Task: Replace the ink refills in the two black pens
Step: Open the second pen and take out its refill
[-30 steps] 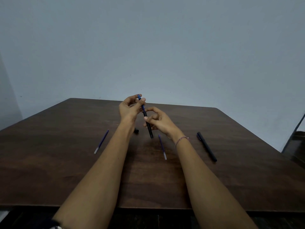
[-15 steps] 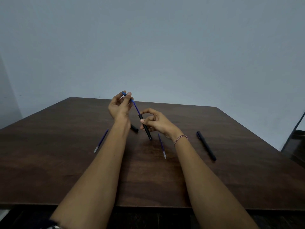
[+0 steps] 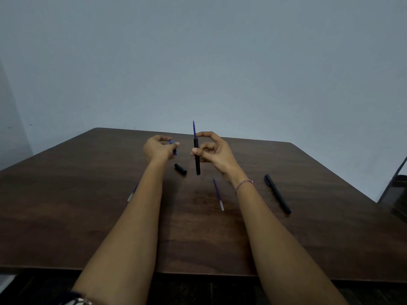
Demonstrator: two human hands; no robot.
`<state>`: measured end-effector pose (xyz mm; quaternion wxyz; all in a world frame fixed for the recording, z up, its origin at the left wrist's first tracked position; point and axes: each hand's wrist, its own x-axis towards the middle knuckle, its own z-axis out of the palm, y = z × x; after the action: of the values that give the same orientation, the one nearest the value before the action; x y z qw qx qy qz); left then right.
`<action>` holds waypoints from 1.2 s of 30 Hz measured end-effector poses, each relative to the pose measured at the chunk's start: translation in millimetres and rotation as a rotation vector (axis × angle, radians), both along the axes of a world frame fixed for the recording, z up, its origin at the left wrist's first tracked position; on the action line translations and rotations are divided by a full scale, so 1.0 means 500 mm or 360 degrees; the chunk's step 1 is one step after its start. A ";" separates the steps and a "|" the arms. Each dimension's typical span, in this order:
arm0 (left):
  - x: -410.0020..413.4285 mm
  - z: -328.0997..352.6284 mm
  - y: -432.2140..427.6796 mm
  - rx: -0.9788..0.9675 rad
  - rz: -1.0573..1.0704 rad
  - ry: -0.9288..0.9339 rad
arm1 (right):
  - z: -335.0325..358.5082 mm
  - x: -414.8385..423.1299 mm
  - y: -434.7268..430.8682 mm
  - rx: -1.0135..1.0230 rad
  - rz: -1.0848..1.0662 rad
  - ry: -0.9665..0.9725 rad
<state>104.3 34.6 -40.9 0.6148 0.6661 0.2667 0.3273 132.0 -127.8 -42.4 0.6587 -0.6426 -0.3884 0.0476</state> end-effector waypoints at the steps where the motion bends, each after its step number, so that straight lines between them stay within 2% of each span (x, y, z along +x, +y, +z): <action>1: -0.002 0.000 0.003 0.0104 0.0020 0.0129 | 0.002 0.001 0.000 0.0049 -0.0030 -0.0002; 8: -0.028 -0.004 0.018 0.0757 0.0101 0.0830 | 0.008 0.003 -0.001 0.0192 -0.0134 0.0012; 12: -0.034 -0.005 0.011 0.0986 0.0053 0.1139 | 0.009 0.002 -0.001 0.0218 -0.0138 0.0015; 24: -0.026 -0.006 0.013 0.1155 0.0029 0.1336 | 0.010 0.008 0.002 0.0244 -0.0194 0.0013; 28: -0.024 -0.001 0.005 0.1218 0.0243 0.1132 | 0.009 0.013 0.001 0.0223 -0.0204 0.0025; 31: -0.022 0.003 0.000 0.1187 0.0386 0.0635 | 0.010 0.013 0.002 0.0185 -0.0220 0.0049; 33: -0.019 0.011 -0.004 0.1037 0.0271 0.0282 | 0.009 0.013 0.001 0.0141 -0.0229 0.0077; 36: -0.019 0.023 -0.014 0.0555 -0.0155 -0.0178 | 0.005 0.016 0.001 0.0071 -0.0237 0.0128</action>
<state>94.6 27.6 -29.2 0.5191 0.7554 0.1390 0.3748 140.0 -127.4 -39.8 0.6896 -0.6525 -0.3138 0.0156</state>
